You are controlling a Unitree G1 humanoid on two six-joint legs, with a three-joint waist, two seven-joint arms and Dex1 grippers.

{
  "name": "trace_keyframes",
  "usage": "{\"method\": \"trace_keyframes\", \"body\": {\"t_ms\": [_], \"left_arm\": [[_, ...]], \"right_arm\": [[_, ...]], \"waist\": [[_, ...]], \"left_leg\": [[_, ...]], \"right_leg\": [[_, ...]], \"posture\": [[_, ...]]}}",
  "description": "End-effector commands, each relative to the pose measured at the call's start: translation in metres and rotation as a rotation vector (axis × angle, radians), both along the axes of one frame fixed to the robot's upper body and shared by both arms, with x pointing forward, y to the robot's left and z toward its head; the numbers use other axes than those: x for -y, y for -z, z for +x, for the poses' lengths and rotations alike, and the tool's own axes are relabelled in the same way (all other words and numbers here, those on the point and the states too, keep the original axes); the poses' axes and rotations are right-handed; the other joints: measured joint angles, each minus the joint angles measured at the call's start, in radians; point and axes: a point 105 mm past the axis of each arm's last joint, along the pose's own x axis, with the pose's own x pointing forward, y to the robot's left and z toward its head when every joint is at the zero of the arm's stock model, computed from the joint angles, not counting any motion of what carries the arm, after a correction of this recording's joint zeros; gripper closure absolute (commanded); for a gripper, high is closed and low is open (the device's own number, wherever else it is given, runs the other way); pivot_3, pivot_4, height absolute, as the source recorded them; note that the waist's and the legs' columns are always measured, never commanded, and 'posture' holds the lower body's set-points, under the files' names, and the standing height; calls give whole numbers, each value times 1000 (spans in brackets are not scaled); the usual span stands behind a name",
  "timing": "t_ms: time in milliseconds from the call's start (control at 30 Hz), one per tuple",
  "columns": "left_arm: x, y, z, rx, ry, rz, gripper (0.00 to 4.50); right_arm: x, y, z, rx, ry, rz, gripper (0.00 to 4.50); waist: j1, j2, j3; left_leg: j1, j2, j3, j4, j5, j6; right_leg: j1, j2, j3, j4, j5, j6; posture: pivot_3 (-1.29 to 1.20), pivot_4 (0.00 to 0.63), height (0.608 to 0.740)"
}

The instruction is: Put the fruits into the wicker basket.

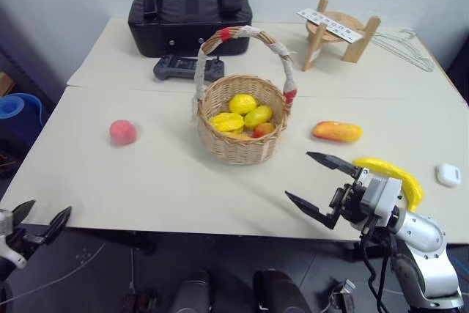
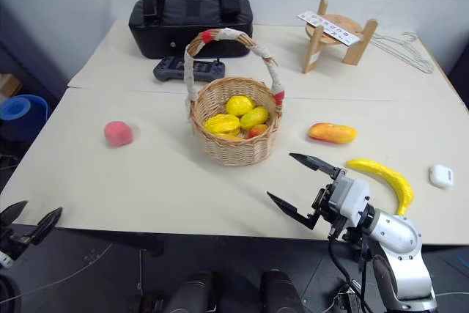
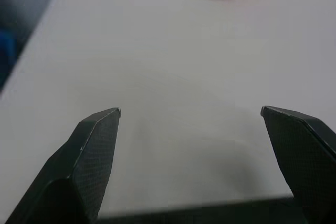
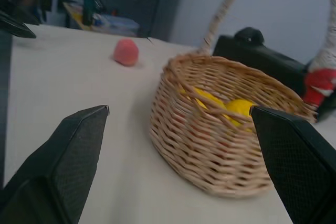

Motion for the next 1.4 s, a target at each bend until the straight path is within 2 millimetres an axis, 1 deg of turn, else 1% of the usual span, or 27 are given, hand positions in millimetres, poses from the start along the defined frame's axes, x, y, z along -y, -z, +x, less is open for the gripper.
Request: {"method": "trace_keyframes", "body": {"t_ms": [33,100,167,267,333,400,433,500,567,600,667,700,733,833,933,967,1033,1067,1100,1133,1167,1200,1267,1300,1333,1367,1400], "left_arm": [[5,-17,11,40,-5,-63,0],[27,-36,29,44,103,-107,0],[43,-57,48,59,166,-96,0],[62,-76,80,26,228,-72,0],[69,-85,104,-17,240,-31,0],[74,-96,121,-19,248,-31,0],[77,-101,131,-27,263,-27,0],[80,-104,151,-54,274,-5,0],[78,-101,166,-85,262,24,0],[76,-101,173,-93,259,52,0],[76,-97,185,-129,281,59,0],[76,-92,188,-161,290,64,0],[77,-84,191,-199,308,58,0],[78,-73,196,-255,330,59,0],[80,-71,199,-251,353,50,575],[82,-71,199,-249,368,47,846],[89,-74,197,-206,427,4,1428],[95,-77,194,-192,478,-28,1639],[104,-83,189,-165,547,-65,1769],[122,-103,178,-102,680,-152,1821],[141,-120,163,-55,824,-181,1836],[153,-130,149,-31,919,-192,1837],[179,-143,126,16,1083,-139,1837],[197,-149,120,56,1132,-114,1837],[208,-152,116,85,1161,-100,1837],[223,-153,124,79,1131,-64,1837],[236,-148,135,39,1075,-11,1837]], "right_arm": [[-12,-8,-13,17,-49,45,54],[-14,-9,-10,22,-18,59,54],[-16,-9,-8,16,-11,70,54],[-19,-8,-7,6,-28,66,54],[-19,-6,-5,-13,-37,61,54],[-19,-5,-3,-21,-39,61,54],[-19,-4,-3,-25,-40,61,54],[-18,-2,-2,-28,-34,60,54],[-16,1,-1,-33,-22,62,54],[-15,3,0,-36,-14,61,54],[-8,6,4,-37,29,56,54],[-3,7,7,-40,59,68,54],[1,9,8,-43,69,60,54],[4,13,8,-49,63,44,54],[5,11,8,-46,66,52,0],[6,11,8,-42,72,54,0],[8,10,8,-35,86,57,0],[8,9,7,-27,89,52,0],[9,8,5,-18,94,46,0],[13,3,4,-4,121,53,0],[18,-1,3,4,150,62,0],[22,-3,2,8,170,69,0],[30,-4,1,2,214,71,0],[34,-3,1,-5,236,68,0],[38,-2,1,-9,251,65,0],[39,-2,2,-10,262,65,0],[40,-3,3,-11,268,75,0]], "waist": [[2,-1,-1],[0,-4,-2],[-1,-6,-4],[-3,-6,-4],[-4,-4,-3],[-8,-4,-4],[-10,-4,-4],[-15,-4,-4],[-18,-4,-4],[-21,-4,-4],[-25,-5,-4],[-26,-5,-4],[-27,-5,-4],[-27,-5,-4],[-25,-6,-4],[-25,-6,-4],[-24,-6,-4],[-23,-6,-4],[-23,-6,-4],[-24,-6,-4],[-24,-6,-4],[-25,-6,-4],[-25,-6,-4],[-24,-6,-4],[-23,-6,-4],[-18,-6,-4],[-8,-6,-4]], "left_leg": [[0,0,0,0,0,0],[-1,0,0,0,-1,-1],[-1,0,-1,0,-1,-2],[0,0,-1,0,1,-4],[0,0,0,0,2,-4],[0,0,0,-1,3,-4],[1,0,0,-2,5,0],[0,0,1,-4,6,1],[-1,0,1,-5,6,1],[-2,0,1,-5,6,0],[-5,0,2,-4,8,-2],[-10,0,3,0,8,-2],[-14,0,3,4,9,-4],[-14,0,6,6,8,-3],[-14,1,6,9,8,0],[-14,1,6,9,7,1],[-13,0,5,10,7,1],[-13,0,5,10,7,1],[-13,0,5,10,7,1],[-13,0,5,10,8,1],[-13,0,5,10,8,1],[-14,0,4,9,8,0],[-14,0,3,10,9,-3],[-14,0,3,10,9,-3],[-14,-1,3,10,9,-3],[-13,-1,3,10,9,-2],[-12,-2,3,10,9,-2]], "right_leg": [[0,0,0,0,0,0],[0,0,0,0,0,0],[0,0,0,0,0,-1],[0,0,-1,1,1,-2],[0,0,-1,1,1,-2],[0,0,-1,1,1,-2],[-1,0,-1,1,2,-1],[-2,0,-2,1,2,-1],[-5,1,-4,3,1,-1],[-7,1,-4,3,1,-1],[-11,1,-5,11,2,-1],[-16,2,-6,15,2,-1],[-20,2,-8,19,2,-1],[-20,1,-10,19,2,-1],[-19,0,-11,19,2,-1],[-19,-1,-11,19,2,-1],[-19,-1,-11,19,2,-1],[-19,-2,-11,20,2,-1],[-19,-2,-11,21,2,-1],[-19,-2,-11,21,2,-1],[-19,-2,-11,21,2,-1],[-19,-3,-11,22,2,-1],[-19,-4,-11,24,2,-1],[-18,-4,-12,21,2,-1],[-18,-5,-11,19,2,-1],[-17,-5,-12,18,2,-1],[-16,-6,-12,18,2,-1]], "posture": [[0,150,740],[0,150,740],[0,150,740],[0,150,740],[0,150,740],[0,150,740],[0,150,740],[0,150,740],[0,150,740],[0,150,740],[0,150,740],[0,150,740],[0,150,740],[0,150,740],[0,150,740],[0,150,740],[0,150,740],[0,150,740],[0,150,740],[0,150,740],[0,150,740],[0,150,740],[0,150,740],[0,150,740],[0,150,740],[0,150,740],[0,150,740]]}}
